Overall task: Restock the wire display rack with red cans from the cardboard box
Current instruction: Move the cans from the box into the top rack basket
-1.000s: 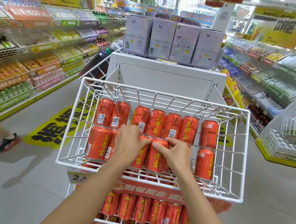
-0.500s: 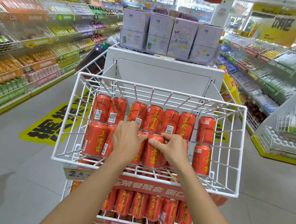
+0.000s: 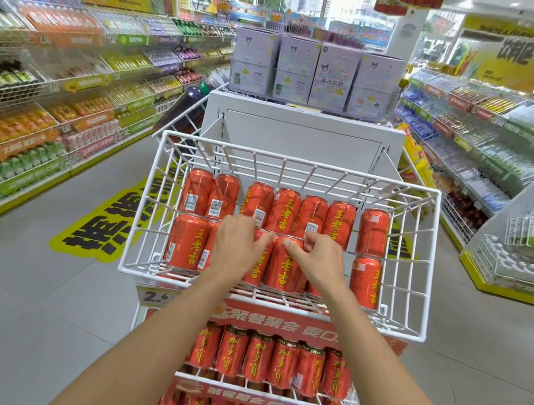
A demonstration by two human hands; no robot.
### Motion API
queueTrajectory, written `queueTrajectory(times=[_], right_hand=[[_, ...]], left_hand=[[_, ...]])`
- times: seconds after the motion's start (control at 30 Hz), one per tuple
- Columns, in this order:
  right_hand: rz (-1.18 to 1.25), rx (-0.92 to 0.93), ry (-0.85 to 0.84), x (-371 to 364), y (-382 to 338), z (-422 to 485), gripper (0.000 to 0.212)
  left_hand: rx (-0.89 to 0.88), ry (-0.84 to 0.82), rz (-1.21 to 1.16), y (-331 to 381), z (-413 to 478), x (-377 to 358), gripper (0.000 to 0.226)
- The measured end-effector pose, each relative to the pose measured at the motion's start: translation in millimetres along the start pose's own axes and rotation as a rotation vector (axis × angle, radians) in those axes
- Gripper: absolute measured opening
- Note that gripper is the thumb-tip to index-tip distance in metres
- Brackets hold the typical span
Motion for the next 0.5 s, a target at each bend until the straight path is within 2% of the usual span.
queueTrajectory(times=[0.07, 0.2, 0.4, 0.5], right_hand=[[-0.050, 0.062, -0.013, 9.7, -9.2, -4.3, 0.051], [-0.191, 0.265, -0.089, 29.0, -31.3, -26.9, 0.064], [-0.342, 0.427, -0.199, 60.7, -55.3, -90.0, 0.073], [-0.382, 0.445, -0.213, 78.3, -60.9, -130.0, 0.074]], left_hand=[[-0.048, -0.025, 0.005, -0.4, -5.4, 10.6, 0.044], [-0.234, -0.161, 0.061, 6.3, -25.1, 38.8, 0.033], [-0.433, -0.311, 0.293, 10.7, -74.5, 83.8, 0.055], [-0.531, -0.349, 0.308, 27.4, -105.5, 96.2, 0.062]])
Point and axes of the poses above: each hand's wrist, its own z-axis towards the middle knuckle, its own x-axis out of the back of the hand, y = z × x, the point moved 8 cm from there along z, towards the middle knuckle, and after that the axes turned 15 degrees about y, right-handed, at the moved point
